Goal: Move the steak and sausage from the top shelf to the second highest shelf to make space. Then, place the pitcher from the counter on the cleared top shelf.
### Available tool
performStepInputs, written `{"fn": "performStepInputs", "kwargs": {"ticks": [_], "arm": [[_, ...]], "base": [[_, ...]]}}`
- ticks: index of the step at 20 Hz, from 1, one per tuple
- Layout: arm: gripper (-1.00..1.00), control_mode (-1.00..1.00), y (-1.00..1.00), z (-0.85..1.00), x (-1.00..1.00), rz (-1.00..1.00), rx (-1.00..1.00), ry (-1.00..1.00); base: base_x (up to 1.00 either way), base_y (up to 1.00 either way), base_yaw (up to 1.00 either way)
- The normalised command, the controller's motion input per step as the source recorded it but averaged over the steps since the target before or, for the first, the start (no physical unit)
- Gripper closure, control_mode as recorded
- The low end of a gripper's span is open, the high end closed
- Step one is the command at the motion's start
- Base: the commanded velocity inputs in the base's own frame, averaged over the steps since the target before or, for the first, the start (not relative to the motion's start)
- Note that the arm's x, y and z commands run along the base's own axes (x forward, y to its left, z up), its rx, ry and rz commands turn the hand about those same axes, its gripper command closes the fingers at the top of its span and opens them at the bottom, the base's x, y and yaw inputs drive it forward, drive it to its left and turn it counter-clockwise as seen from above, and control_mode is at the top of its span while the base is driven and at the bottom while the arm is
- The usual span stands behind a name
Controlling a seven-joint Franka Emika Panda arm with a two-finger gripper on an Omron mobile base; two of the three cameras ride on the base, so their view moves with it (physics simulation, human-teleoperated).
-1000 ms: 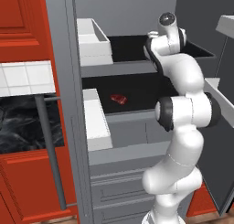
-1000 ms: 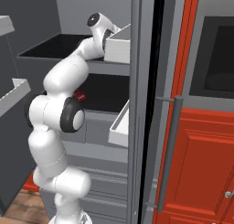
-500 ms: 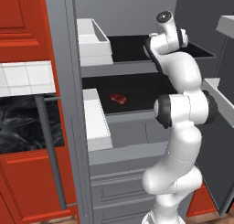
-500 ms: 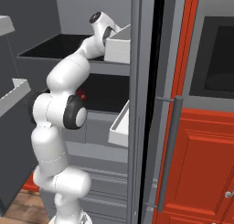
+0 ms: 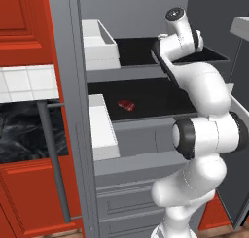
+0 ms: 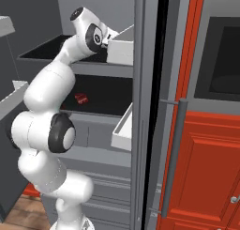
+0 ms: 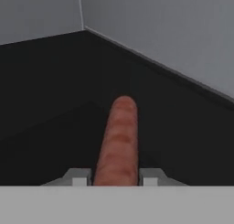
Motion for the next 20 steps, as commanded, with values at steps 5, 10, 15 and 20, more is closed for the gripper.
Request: {"fn": "performStepInputs", "kwargs": {"ticks": [5, 10, 15, 20], "arm": [[1.00, -1.00, 0.80, 0.04, -1.00, 0.05, -0.05, -0.04], [1.00, -1.00, 0.58, 0.23, -1.00, 0.09, -0.01, 0.03], [1.00, -1.00, 0.27, -0.06, -1.00, 0.17, 0.00, 0.07], [1.00, -1.00, 0.03, -0.48, -1.00, 0.24, -0.02, 0.24]], "base": [[0.00, 0.00, 0.00], [0.00, 0.00, 0.00], [0.00, 0.00, 0.00], [0.00, 0.00, 0.00]]}}
